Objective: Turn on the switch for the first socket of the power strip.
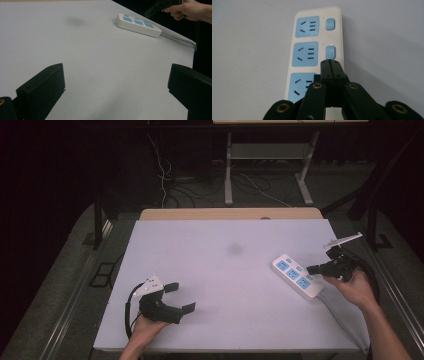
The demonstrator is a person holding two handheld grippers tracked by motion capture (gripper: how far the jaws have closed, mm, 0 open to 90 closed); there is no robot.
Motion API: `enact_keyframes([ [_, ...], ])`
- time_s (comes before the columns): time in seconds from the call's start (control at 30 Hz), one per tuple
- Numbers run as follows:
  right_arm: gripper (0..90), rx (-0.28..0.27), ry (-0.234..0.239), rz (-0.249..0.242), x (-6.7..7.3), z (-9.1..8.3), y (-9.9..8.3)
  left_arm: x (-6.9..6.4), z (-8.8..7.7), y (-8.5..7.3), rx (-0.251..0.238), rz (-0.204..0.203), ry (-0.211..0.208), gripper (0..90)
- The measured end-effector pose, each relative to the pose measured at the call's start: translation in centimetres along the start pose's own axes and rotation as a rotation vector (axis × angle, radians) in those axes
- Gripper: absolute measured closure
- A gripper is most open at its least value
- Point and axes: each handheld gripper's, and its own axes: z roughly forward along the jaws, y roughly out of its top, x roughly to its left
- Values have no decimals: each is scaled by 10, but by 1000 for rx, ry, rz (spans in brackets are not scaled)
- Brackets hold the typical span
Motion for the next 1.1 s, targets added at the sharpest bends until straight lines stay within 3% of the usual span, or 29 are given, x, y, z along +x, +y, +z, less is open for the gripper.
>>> enact_keyframes([
  [0.3,900,-16,-18,8,7,-14,7,1,-2,0,-10,-5,3,0],
  [0.67,867,-64,-26,16,31,-30,11,3,-5,1,-28,-13,7,0],
  [0.9,599,-151,9,62,46,-37,9,4,-7,1,-46,-24,19,0],
  [1.1,341,-198,36,52,61,-40,6,5,-9,1,-59,-27,28,0],
])
